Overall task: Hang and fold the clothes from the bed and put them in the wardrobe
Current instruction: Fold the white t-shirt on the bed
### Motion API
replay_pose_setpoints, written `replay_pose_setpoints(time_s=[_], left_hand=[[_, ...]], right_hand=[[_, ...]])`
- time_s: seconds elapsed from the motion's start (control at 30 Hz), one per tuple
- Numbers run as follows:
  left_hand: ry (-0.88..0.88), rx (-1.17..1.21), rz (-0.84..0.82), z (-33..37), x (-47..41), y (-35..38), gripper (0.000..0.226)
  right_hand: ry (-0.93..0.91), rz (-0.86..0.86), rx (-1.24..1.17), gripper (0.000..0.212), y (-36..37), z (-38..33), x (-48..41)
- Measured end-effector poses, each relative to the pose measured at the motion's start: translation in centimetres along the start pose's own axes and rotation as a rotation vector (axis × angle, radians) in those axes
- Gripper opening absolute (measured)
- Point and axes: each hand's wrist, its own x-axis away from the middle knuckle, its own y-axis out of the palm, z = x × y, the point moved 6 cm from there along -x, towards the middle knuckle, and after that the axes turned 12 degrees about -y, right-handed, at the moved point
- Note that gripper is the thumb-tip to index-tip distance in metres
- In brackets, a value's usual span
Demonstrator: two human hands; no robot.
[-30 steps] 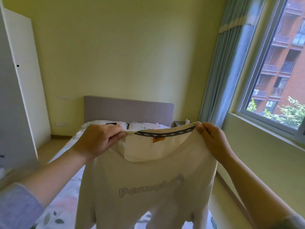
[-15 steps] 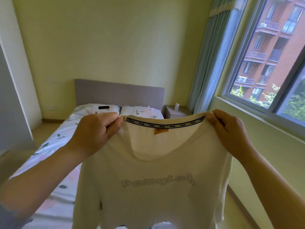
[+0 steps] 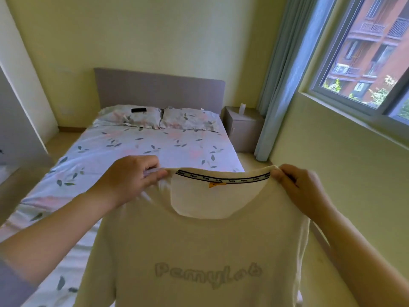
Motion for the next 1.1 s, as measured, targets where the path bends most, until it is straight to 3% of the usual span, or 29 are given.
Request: replay_pose_setpoints(time_s=[0.13,0.33,0.47,0.63,0.83,0.93,1.03,1.1], left_hand=[[-0.145,-0.067,-0.150,-3.5,-0.4,6.2,0.020],[-0.311,-0.138,-0.294,-9.8,-5.2,18.1,0.032],[-0.377,-0.173,-0.259,-14.2,-12.4,25.8,0.038],[-0.431,-0.221,-0.169,-19.7,-20.7,35.3,0.032],[-0.537,-0.297,-0.275,-28.4,-21.2,48.8,0.030],[-0.516,-0.251,-0.224,-31.8,-21.5,53.3,0.029],[-0.557,-0.098,-0.282,-35.1,-19.8,58.7,0.024],[-0.623,0.032,-0.314,-37.2,-17.5,61.5,0.035]], right_hand=[[0.066,-0.076,-0.078,0.035,5.4,4.0,0.9],[0.195,-0.226,-0.105,0.039,15.3,14.5,-0.5],[0.272,-0.258,-0.108,0.042,22.4,22.7,-5.3],[0.386,-0.169,-0.020,0.043,31.2,31.9,-10.9],[0.548,-0.242,0.070,0.038,43.5,40.3,-9.2],[0.604,-0.224,0.066,0.034,48.7,43.0,-7.9],[0.614,-0.238,0.100,0.022,53.4,44.7,-5.7],[0.537,-0.299,0.177,0.037,56.0,44.7,-4.1]])
